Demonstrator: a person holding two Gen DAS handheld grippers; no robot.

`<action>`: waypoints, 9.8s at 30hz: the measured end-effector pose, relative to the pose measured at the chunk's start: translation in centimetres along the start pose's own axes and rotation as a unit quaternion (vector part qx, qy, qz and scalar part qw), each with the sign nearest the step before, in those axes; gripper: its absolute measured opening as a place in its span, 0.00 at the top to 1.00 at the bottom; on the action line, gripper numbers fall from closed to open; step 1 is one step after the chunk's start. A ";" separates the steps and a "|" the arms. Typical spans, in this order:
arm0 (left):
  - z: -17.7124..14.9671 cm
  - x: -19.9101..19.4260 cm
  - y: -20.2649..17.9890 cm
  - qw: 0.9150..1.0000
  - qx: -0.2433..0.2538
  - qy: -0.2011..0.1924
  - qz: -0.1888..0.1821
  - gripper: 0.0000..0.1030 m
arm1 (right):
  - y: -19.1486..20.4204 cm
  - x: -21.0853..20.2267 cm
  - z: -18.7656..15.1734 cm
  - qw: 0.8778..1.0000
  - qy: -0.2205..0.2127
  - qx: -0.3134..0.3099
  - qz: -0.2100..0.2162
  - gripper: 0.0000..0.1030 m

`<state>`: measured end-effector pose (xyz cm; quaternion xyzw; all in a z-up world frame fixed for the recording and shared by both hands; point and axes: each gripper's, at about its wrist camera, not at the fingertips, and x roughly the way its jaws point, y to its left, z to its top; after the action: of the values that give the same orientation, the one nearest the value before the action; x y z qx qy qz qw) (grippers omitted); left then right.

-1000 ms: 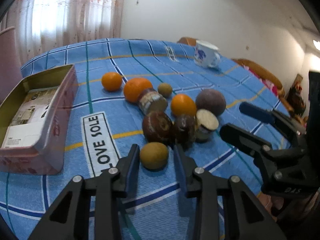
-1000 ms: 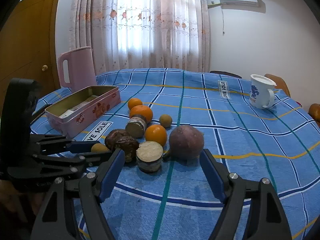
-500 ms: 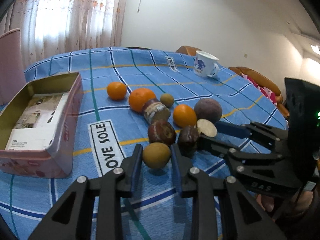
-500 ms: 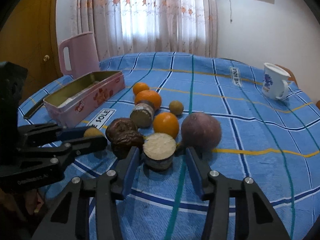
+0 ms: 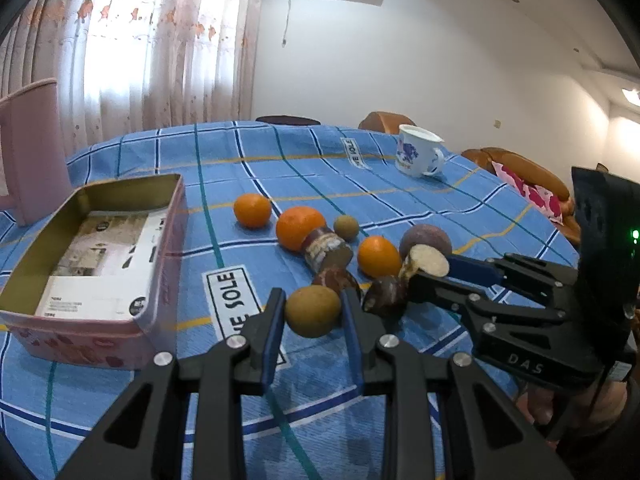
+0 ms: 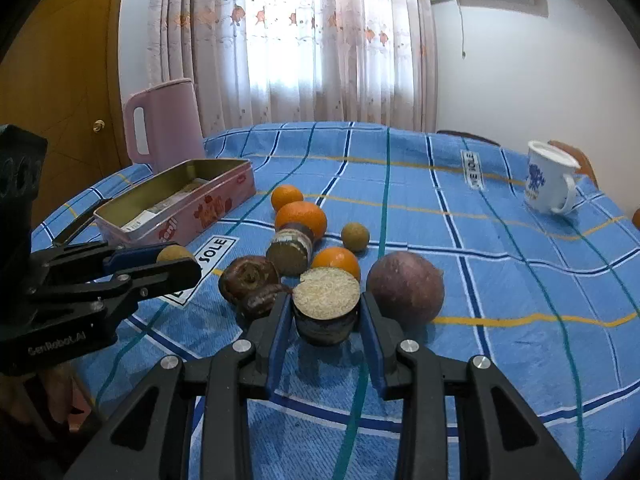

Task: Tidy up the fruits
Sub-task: 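Carry the kiwi with the left tool while the right tool carries the jar over the pink tin, then lower and release the kiwi with the left tool while the right tool releases the jar into the tin, then grasp a dark mangosteen with the left tool while the right tool grasps another mangosteen, then carry both mangosteens in the left and right tools over the pink tin, then open the left tool while the right tool opens, dropping both mangosteens into the tin, then grasp the brown-labelled jar with the left tool while the right tool grasps the purple passion fruit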

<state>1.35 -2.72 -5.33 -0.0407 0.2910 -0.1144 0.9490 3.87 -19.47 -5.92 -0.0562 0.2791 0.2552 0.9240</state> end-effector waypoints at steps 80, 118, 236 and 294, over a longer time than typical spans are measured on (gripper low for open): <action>4.4 0.4 18.0 0.985 -0.078 0.027 0.152 0.71 | 15.0 13.6 11.3 0.981 0.059 -0.115 0.144 0.65; 1.6 -2.6 4.9 0.997 -0.013 -0.029 0.066 0.08 | 0.6 -0.8 1.3 0.999 0.014 -0.033 0.008 0.48; 5.8 -2.6 13.1 0.990 -0.041 -0.025 0.135 0.65 | 10.4 6.2 13.4 0.985 -0.052 -0.125 0.110 0.61; 3.7 2.4 0.6 0.998 0.029 0.025 0.046 0.11 | -7.1 2.7 2.0 0.995 0.059 0.074 -0.019 0.42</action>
<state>5.49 -2.73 -3.68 0.0033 0.3126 -0.0797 0.9465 10.32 -23.92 -6.03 -0.0077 0.3504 0.2128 0.9121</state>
